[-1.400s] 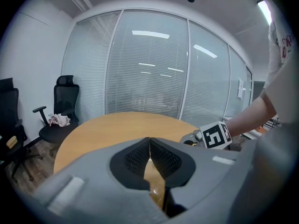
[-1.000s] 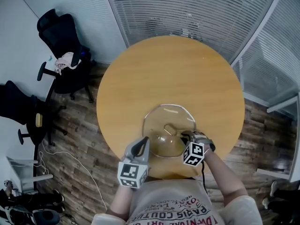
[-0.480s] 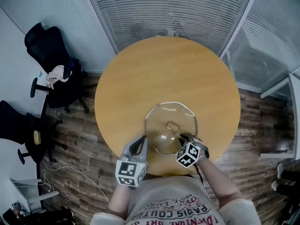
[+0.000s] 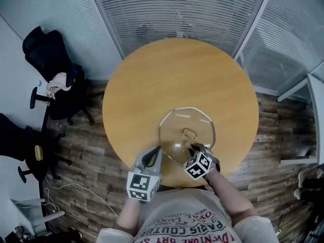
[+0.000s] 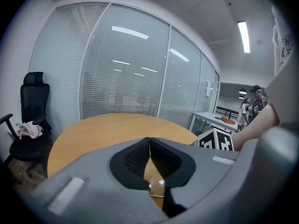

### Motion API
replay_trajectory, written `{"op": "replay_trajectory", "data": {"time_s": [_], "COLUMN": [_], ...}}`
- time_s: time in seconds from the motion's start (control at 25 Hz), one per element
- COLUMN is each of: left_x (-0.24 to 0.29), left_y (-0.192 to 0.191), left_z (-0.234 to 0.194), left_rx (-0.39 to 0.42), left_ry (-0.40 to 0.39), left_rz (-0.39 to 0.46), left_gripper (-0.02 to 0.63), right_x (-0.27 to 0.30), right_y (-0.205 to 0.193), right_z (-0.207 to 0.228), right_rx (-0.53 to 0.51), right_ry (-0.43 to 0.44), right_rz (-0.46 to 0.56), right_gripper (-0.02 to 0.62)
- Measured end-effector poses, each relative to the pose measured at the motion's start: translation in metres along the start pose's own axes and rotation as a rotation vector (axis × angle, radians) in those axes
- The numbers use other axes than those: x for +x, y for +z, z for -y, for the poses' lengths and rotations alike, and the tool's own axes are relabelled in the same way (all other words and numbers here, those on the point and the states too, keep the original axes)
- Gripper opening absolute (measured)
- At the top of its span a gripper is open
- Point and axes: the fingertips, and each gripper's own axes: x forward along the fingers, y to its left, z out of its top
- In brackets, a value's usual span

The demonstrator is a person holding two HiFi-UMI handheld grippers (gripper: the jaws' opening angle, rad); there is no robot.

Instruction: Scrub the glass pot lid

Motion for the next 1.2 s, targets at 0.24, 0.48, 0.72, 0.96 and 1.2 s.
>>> {"op": "replay_trajectory", "data": {"time_s": [0.24,0.48,0.72,0.96,1.2], "left_x": [-0.004,-0.001,0.018,0.041,0.056], "left_y": [0.002,0.007,0.014,0.017,0.009], "left_z": [-0.006,-0.011,-0.001,0.017,0.025], "left_rx": [-0.007,-0.041,-0.065,-0.088,-0.13], "left_ry": [0.015,0.04,0.065,0.129,0.225], "left_rz": [0.008,0.027,0.039,0.038,0.022], "left_gripper": [0.008,0.008,0.008,0.008,0.008], "right_x": [-0.004,-0.024,-0.041,-0.034,-0.005], "right_y": [0.008,0.002,-0.015,-0.026,-0.013], "right_z": [-0.009,0.003,0.043,0.085,0.125], "right_rx": [0.029,0.026,-0.145,-0.326,-0.451], "right_ry": [0.052,0.072,0.055,0.076,0.123], "right_rz": [0.033,0.066,0.105,0.123,0.147], "right_gripper": [0.064,0.063,0.064,0.064,0.064]}}
